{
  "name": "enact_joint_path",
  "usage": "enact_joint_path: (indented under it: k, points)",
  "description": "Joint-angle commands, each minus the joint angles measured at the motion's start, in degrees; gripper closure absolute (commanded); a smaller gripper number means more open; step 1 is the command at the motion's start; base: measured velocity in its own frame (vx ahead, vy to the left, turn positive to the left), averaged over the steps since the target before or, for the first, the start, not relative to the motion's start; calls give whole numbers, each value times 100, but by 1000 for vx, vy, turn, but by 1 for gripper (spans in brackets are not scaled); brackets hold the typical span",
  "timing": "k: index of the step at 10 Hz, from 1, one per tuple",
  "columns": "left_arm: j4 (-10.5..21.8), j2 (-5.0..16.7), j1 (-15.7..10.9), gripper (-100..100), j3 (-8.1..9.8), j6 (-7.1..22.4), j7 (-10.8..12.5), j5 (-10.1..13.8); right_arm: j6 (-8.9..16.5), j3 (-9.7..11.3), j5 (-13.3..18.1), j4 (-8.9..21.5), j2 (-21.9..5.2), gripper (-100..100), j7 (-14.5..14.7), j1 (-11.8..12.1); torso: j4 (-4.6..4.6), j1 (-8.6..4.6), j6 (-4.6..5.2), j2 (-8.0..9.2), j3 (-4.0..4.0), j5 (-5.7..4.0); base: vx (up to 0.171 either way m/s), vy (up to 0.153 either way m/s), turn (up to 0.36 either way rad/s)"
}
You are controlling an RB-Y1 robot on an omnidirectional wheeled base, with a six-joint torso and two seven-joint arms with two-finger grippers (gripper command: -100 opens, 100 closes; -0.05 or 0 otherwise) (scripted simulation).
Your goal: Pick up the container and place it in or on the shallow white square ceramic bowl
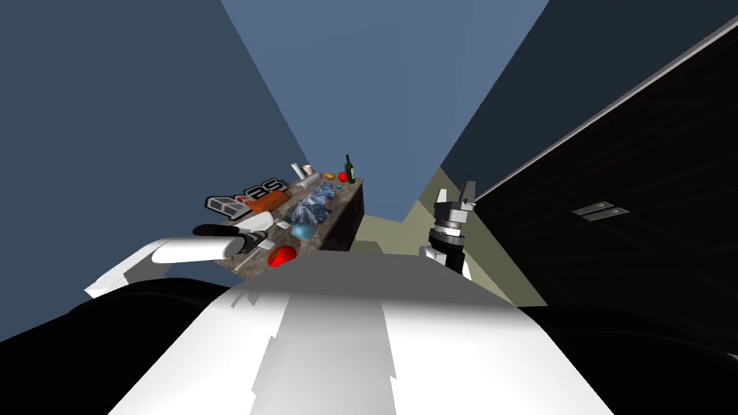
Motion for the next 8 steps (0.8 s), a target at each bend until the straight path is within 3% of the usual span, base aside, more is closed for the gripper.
enact_joint_path:
  k: [1, 8]
  points:
    - [56, -18, -142, 100, -13, -154, -103, -157, 0, 0, 0, 0, 0, 0, 0, 0, 0, 0, 0, 0, 0, 0, -288, 78, -289]
    - [430, -91, -785, 100, -213, -864, -536, -652, 0, -1, 0, 0, -1, 0, 0, 0, 2, 19, 17, 7, 4, 2, -280, 86, -282]
